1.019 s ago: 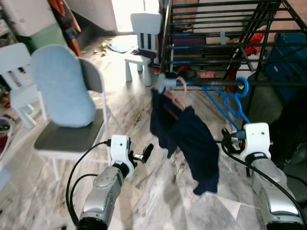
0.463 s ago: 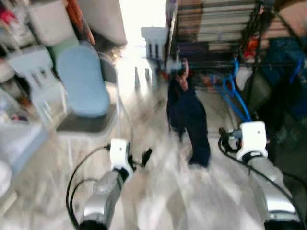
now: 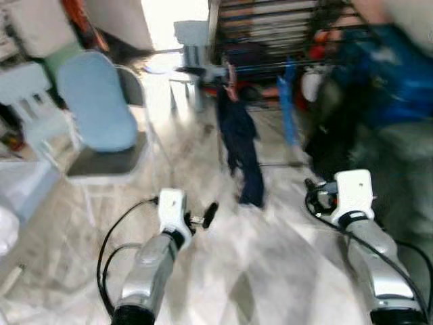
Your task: Hang hanger
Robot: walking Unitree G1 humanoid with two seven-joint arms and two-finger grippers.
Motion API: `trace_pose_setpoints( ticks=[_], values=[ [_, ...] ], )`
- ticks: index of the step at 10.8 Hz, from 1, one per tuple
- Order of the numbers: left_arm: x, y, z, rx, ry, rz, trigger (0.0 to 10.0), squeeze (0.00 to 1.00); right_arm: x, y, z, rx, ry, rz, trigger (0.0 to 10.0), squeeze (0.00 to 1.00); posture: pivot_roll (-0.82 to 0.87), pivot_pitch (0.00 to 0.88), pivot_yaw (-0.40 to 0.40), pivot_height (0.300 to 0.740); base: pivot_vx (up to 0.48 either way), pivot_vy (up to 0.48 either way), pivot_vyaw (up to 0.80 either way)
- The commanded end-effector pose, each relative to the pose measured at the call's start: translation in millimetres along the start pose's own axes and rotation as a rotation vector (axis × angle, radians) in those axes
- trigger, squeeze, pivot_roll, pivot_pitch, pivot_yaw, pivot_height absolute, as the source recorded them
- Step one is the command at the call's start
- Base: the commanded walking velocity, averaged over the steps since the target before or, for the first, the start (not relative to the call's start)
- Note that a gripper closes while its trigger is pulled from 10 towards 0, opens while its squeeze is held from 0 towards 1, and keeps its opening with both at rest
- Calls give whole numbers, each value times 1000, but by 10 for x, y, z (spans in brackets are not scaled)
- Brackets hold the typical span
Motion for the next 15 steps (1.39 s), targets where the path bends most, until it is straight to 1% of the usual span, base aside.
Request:
trace_pose_setpoints(
  ticks=[1,2,3,5,6,8,9,10,11,12,14,15],
  values=[
    [14,58,-166,57,-16,3,10000,0,46,-28,-175,66,-12,24,10000,0,-233,0,92,740,0,0,0],
    [64,75,-225,90,-15,27,10000,0,46,-45,-274,111,-20,27,10000,0,-213,0,79,740,0,0,0],
    [122,119,-313,150,-28,67,10000,0,34,-61,-399,163,-18,26,10000,0,-197,0,65,740,0,0,0],
    [251,286,-544,323,-112,161,10000,0,46,-105,-690,269,-21,43,10000,0,-125,0,17,740,0,0,0],
    [313,411,-647,397,-159,204,10000,0,54,-126,-820,308,-26,52,10000,0,-90,0,5,740,0,0,0],
    [305,535,-726,461,-176,223,10000,0,37,-141,-891,324,-30,57,10000,0,-71,0,-5,740,0,0,0],
    [314,630,-754,510,-192,246,10000,0,18,-125,-923,337,-25,62,10000,0,-68,0,-17,740,0,0,438],
    [303,666,-742,528,-200,247,10000,0,34,-113,-937,349,-8,71,10000,0,-66,0,-28,740,0,0,800],
    [269,654,-684,513,-230,242,10000,0,13,-109,-960,371,-2,70,10000,0,-54,0,-30,740,0,0,800],
    [282,646,-658,508,-230,247,10000,0,12,-122,-966,371,-6,71,10000,0,-43,0,-28,740,0,0,800],
    [328,635,-638,482,-256,247,10000,0,63,-171,-988,344,-36,94,10000,0,-40,0,5,740,0,0,800],
    [368,607,-630,441,-284,238,10000,0,134,-175,-975,308,-56,118,10000,0,-63,0,28,740,0,0,800]
  ],
)
Point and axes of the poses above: a point about 5 cm out from each wrist's last joint towards the gripper, its own y axis pointing back from the gripper into the wrist, its own x axis along the axis of the wrist's last joint, z = x × y, the point moved 2 cm from there along -y, pointing out of the wrist towards the gripper
